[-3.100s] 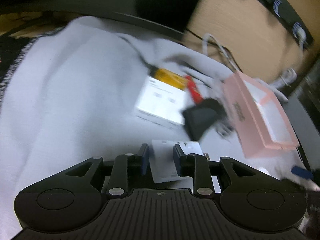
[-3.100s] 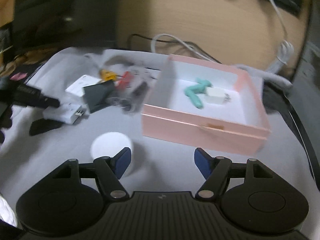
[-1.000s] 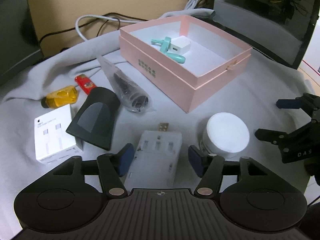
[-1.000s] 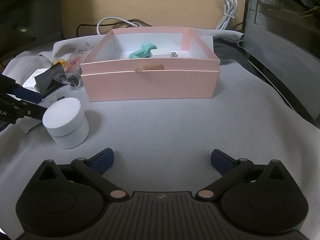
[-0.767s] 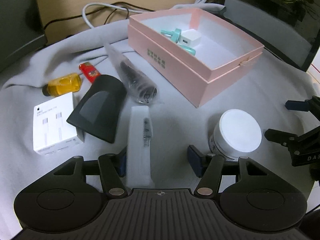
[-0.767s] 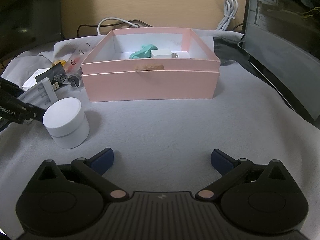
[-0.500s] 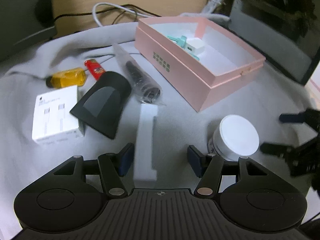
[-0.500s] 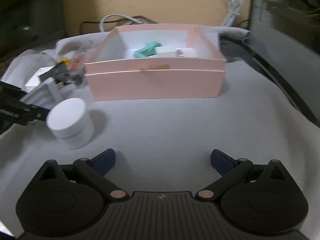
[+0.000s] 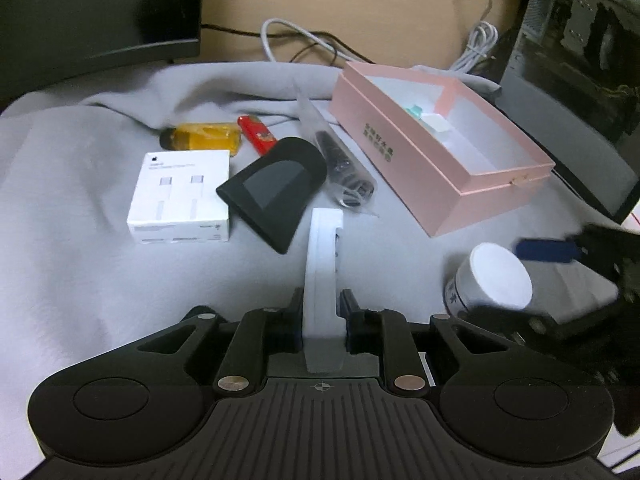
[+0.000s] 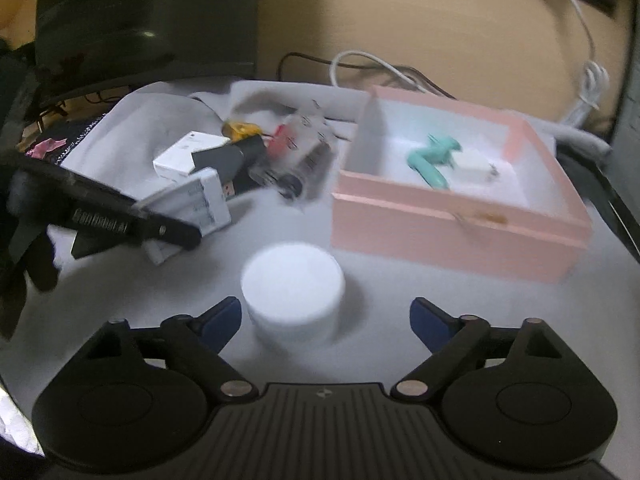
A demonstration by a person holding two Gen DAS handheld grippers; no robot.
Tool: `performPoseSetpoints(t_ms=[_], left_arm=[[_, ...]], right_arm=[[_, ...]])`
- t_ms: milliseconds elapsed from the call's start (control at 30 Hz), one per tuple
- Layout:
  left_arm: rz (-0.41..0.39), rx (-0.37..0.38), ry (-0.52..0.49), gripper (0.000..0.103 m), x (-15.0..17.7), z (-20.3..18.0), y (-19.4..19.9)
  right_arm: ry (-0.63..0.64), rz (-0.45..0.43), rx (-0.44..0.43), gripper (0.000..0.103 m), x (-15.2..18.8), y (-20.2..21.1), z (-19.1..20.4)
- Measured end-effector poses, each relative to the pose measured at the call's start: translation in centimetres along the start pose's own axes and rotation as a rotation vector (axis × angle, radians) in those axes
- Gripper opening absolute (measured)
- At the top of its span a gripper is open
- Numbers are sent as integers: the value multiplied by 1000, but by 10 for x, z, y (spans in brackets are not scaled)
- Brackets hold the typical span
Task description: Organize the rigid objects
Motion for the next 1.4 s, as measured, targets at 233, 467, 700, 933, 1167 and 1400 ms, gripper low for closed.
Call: performPoseSetpoints(t_ms=[233,467,700,933,1167,1400], left_arm=[[24,12,-125,21,9,-37,6],[-22,85,-214,21,-7,-94,17],[-191,97,-337,21,-106,-139,14],[-295,1,-226,23,-199,-136,-24],[-323,-35,-65,23,-177,-108,-41],[-238,-65,81,23,-87,-67,0]], right_arm=[[67,51,-29,54,-18,-4,6],[43,58,26,54,-6,44,-52],[-41,-26,150,54,-16,88,-132],[-87,-138,239,54,-32,112,-191],[-127,-78,246,54,-19,87,-211],[-133,-34,146,54,-34,47,-193]])
Point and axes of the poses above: each gripper's, at about its wrist camera, not at the fingertips, and y roughly against the way its jaws point, z to its left, x to its underside, the point moved 3 cm from there along -y, roughly the way its jaws point, and after that the axes turned 12 degrees about x, right-handed, at the moved point
